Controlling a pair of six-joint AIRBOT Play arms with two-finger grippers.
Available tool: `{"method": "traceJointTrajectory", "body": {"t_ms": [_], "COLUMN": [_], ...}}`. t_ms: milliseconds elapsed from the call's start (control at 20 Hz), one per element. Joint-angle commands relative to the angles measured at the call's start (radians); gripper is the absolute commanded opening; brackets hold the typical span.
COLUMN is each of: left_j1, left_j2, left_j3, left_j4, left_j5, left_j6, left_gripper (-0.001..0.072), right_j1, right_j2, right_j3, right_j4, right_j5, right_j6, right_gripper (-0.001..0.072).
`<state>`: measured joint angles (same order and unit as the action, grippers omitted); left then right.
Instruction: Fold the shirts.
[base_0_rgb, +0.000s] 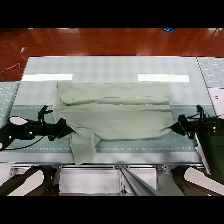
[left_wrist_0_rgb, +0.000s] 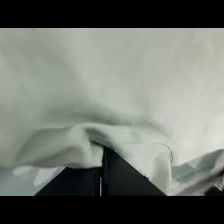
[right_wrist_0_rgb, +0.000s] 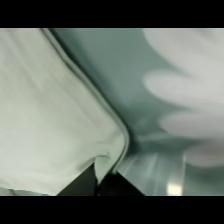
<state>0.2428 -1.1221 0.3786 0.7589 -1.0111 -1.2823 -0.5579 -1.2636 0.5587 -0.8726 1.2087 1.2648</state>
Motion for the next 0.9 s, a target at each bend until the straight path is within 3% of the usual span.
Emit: {"method": "traceJointTrajectory", "body": {"t_ms": [0,350,600,850], "left_j1": [0.003,-0.001,-0.036,-0.067], "left_j2": [0.002,-0.067,-0.301,-0.554], "left_j3": [0.093,0.422,0.682,0.952], "left_j4": [-0.012,-0.012,-0.035,-0.034], "left_j5": [-0.050,-0.078,-0.078,-0.117], "left_j6": [0.007,-0.008,-0.014,-0.090], "left_gripper": [0.0019,0.0018,0.0019,0.0019], "right_j1": [0.029,0.089,0.174,0.219], "right_j2": [-0.012,-0.014,-0.145,-0.330], "right_j3": [0.087,0.281,0.466,0.657], "right_j4": [0.017,0.029,0.071,0.102], "right_j5": [0.082,0.040,-0.021,-0.064], "right_j6": [-0.047,-0.027,-0.013,0.035], "right_gripper": [0.0027,0.0027,0.0027,0.0027]}}
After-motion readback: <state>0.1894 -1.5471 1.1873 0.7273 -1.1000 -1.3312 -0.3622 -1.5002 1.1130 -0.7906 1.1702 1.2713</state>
